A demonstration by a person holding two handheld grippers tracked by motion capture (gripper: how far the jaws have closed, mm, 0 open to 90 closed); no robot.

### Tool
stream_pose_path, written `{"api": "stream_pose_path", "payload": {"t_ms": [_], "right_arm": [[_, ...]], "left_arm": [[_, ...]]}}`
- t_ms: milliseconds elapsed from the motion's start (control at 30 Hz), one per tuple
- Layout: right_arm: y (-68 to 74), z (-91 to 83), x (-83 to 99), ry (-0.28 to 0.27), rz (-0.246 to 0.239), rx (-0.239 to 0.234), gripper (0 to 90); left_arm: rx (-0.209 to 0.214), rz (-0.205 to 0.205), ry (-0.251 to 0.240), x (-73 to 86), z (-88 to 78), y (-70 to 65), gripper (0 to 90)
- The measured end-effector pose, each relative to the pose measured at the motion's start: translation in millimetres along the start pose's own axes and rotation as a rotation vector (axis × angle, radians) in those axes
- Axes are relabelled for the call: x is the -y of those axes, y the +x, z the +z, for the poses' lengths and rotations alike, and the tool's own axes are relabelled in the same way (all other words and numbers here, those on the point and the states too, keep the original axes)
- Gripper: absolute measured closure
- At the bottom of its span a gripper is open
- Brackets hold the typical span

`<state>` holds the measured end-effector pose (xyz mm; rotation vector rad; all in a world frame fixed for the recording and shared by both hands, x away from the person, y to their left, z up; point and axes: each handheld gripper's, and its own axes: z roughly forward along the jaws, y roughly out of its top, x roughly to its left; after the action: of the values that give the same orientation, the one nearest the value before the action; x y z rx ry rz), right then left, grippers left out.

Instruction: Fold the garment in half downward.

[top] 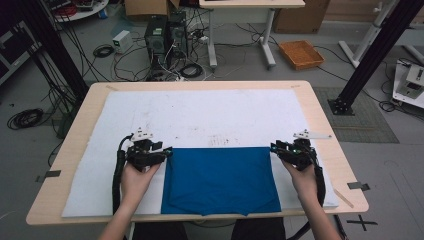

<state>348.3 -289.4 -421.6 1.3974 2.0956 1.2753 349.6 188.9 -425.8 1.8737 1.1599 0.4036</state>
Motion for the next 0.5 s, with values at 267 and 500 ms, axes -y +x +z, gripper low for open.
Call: {"api": "stream_pose_path", "payload": {"t_ms": [267, 500], "right_arm": [[-9.8, 28.8, 0.2, 0.066, 0.038, 0.030, 65.1], [-8.8, 37.3, 3.1, 0.125, 0.006, 0.062, 66.7]], "left_arm": [[-0.022, -0.019, 0.067, 2.2, 21.9, 11.0, 50.8], [-0.035, -0.019, 0.094, 3.5, 22.9, 10.7, 51.3]]}}
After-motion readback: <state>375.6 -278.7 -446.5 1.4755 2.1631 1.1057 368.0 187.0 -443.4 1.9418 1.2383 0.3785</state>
